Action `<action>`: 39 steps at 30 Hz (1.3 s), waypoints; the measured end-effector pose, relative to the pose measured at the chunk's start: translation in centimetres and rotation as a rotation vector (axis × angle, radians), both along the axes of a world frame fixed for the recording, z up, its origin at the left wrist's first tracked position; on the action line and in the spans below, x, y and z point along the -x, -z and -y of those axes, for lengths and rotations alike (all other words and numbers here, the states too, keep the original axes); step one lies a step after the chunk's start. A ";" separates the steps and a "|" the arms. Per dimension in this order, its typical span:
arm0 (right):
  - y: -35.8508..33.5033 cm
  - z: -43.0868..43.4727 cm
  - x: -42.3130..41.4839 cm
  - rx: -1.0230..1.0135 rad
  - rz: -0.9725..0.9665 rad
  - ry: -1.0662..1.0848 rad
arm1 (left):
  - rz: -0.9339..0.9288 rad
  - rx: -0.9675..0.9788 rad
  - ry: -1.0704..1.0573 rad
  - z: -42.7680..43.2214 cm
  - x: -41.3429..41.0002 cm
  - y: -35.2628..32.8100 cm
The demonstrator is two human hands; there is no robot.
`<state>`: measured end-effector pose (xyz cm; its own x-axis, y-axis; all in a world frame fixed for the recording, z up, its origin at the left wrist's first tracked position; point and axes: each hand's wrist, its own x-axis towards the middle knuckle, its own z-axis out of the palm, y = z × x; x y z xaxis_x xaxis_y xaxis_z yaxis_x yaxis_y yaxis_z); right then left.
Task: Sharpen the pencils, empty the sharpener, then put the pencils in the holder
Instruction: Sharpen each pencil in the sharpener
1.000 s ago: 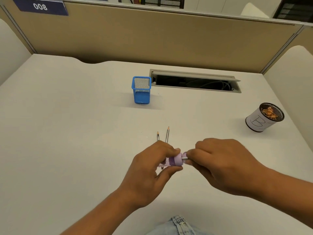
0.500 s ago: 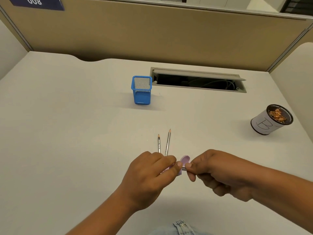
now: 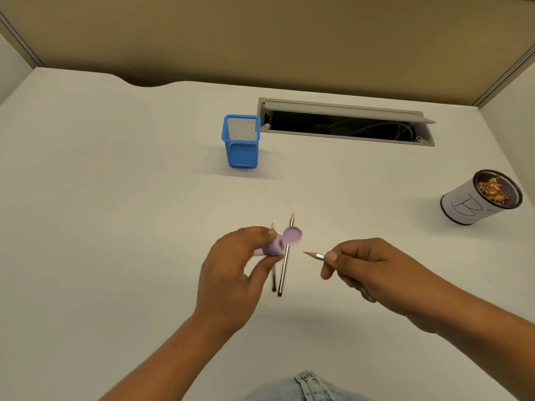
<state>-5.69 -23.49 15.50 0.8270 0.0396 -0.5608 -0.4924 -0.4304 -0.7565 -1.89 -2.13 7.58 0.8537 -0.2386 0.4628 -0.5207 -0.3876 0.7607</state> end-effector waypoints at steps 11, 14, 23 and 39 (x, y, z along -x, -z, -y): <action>7.9 1.0 -2.0 0.174 0.109 0.291 | -0.362 0.125 -0.092 1.0 0.2 -0.4; 10.8 1.5 -3.2 0.416 0.158 0.220 | -0.359 0.138 -0.083 1.2 0.3 -0.3; 13.7 1.9 -5.1 0.560 0.149 0.196 | -0.383 0.174 -0.098 1.2 0.5 -0.5; 12.4 -2.0 -5.6 0.535 0.177 0.160 | -0.428 0.276 -0.120 0.5 1.8 -1.9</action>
